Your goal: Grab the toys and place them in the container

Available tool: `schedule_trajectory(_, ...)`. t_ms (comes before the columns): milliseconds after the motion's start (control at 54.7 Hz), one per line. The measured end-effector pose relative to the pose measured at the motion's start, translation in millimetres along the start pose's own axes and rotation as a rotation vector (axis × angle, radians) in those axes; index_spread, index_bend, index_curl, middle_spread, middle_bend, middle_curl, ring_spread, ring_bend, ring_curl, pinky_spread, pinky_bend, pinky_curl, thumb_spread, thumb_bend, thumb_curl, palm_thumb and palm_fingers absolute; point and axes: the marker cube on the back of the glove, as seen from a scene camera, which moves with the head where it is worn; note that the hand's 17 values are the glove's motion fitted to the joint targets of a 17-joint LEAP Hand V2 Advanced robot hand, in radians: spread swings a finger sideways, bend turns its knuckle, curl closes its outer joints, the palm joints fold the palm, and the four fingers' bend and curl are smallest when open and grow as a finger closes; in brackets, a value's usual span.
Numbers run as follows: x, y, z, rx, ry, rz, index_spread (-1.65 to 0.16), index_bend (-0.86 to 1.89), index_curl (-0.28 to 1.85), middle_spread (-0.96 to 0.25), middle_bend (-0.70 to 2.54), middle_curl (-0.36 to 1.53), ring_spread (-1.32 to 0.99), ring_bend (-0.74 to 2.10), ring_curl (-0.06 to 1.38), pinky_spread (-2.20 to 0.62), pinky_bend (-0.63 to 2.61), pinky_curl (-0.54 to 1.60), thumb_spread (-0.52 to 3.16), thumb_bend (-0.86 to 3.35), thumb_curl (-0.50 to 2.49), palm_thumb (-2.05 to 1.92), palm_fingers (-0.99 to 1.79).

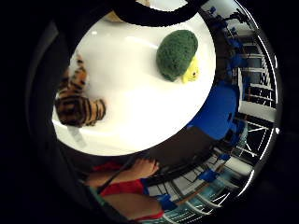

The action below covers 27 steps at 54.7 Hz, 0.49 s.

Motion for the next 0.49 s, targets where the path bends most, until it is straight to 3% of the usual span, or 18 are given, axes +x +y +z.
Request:
schedule_trajectory(201,6.2,1.6,0.7,0.007,-0.008,-0.006,-0.26,0.20,0.15,-0.07,0.13,0.07,-0.01,0.14,0.02,0.04,0.62,0.20,0.92,-0.05,0.07,-0.06,-0.15)
schedule_trajectory(494,-10.5,-3.0,11.2,0.040,-0.061,-0.088,-0.31,0.18,0.24,-0.08,0.13,0.13,-0.01,0.15,0.05,0.05,0.64,0.25,1.12,-0.06,0.13,-0.08,-0.18)
